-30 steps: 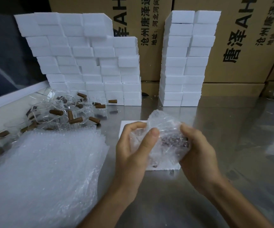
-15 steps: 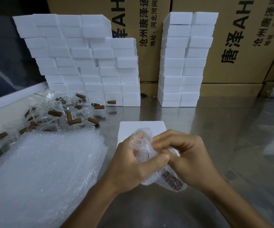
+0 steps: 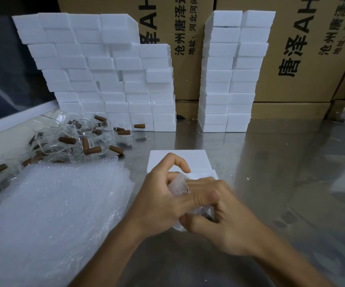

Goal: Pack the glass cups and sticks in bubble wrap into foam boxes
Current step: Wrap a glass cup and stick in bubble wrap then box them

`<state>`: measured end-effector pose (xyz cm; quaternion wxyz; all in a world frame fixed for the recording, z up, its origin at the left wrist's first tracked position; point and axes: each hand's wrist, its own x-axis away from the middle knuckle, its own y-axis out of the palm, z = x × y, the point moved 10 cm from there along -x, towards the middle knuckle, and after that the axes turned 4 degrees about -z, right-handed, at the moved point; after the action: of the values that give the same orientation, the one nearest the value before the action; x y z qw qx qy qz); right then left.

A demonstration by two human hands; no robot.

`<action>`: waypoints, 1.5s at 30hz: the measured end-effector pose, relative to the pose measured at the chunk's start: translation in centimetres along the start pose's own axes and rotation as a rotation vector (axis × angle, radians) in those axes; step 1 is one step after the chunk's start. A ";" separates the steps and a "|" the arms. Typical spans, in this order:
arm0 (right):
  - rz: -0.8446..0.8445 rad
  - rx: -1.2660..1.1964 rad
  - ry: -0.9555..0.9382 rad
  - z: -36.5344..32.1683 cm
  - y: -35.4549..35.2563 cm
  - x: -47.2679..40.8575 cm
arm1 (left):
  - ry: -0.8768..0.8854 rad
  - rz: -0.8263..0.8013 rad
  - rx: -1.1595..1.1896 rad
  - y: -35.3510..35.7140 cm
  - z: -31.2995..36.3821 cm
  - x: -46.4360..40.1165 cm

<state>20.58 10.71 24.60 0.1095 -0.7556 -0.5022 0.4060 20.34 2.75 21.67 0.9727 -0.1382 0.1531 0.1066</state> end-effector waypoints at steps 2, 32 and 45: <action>-0.002 0.010 -0.019 -0.1 0.1 -0.1 | -0.001 -0.017 -0.009 0.2 0.1 0.0; 0.050 -0.142 0.140 2.6 0.2 0.6 | -0.003 0.023 -0.093 0.0 0.1 0.2; 0.264 0.356 0.029 3.1 -1.6 1.5 | -0.272 0.371 0.168 -3.6 -3.2 1.4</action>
<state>17.51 12.00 22.81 0.1942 -0.7894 -0.3178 0.4880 21.73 -1.41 19.10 0.9562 -0.0106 0.0521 0.2878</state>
